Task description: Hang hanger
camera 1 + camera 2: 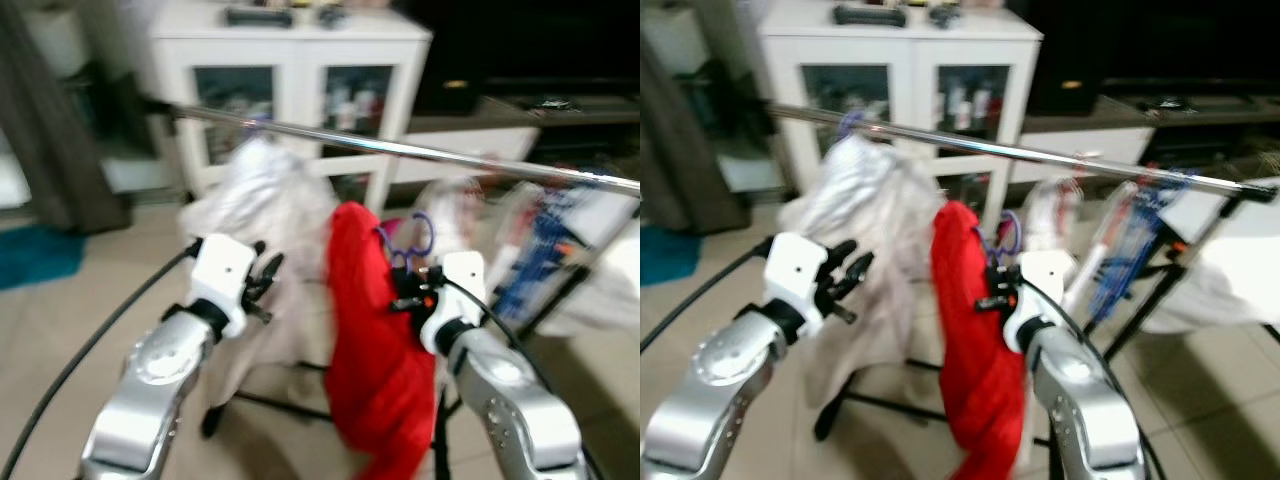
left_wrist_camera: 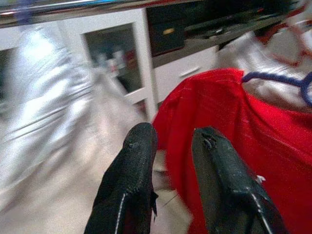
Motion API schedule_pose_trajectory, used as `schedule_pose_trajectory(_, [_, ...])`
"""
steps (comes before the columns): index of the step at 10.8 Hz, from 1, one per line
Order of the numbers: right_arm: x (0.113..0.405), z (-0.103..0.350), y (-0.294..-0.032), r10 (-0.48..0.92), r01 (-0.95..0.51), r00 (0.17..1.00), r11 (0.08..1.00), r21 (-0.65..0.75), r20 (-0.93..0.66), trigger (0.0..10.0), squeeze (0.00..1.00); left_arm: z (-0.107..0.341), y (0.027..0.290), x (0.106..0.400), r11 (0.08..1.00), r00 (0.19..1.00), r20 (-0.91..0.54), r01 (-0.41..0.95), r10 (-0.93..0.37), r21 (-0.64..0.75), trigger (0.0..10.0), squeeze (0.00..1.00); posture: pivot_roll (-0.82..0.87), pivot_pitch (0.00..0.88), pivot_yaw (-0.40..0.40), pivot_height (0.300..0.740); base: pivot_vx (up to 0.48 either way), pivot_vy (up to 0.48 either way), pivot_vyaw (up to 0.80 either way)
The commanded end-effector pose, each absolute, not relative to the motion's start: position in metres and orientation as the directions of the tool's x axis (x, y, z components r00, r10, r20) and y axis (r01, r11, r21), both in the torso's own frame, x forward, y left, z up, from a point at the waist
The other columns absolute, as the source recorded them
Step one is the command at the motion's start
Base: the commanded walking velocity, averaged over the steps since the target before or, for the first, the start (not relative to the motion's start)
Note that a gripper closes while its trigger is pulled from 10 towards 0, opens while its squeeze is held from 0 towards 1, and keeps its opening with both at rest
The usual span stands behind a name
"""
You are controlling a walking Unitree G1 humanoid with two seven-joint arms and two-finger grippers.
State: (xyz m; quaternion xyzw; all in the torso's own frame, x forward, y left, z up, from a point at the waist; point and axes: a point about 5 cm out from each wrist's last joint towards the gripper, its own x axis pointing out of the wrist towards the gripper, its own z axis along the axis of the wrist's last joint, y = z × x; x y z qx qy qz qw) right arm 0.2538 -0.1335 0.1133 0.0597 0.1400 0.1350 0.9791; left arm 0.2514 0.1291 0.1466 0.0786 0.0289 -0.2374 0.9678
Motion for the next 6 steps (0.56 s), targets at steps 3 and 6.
schedule_pose_trajectory(3, [0.264,0.131,-0.129,0.284,-0.262,0.939,0.956,0.134,-0.191,10.0,0.0,0.149,0.124,0.249,0.855,0.865,-0.095,0.502,-0.493,0.13,10.0,0.0,0.04,0.016,-0.046,0.74,0.111,0.0,0.0])
schedule_pose_trajectory(6, [0.278,0.145,-0.127,0.261,-0.246,0.956,0.962,0.115,-0.132,10.0,0.0,0.154,0.12,0.249,0.836,0.839,-0.063,0.544,-0.541,0.073,10.0,1.0,0.04,0.012,-0.047,0.74,0.0,0.0,0.0])
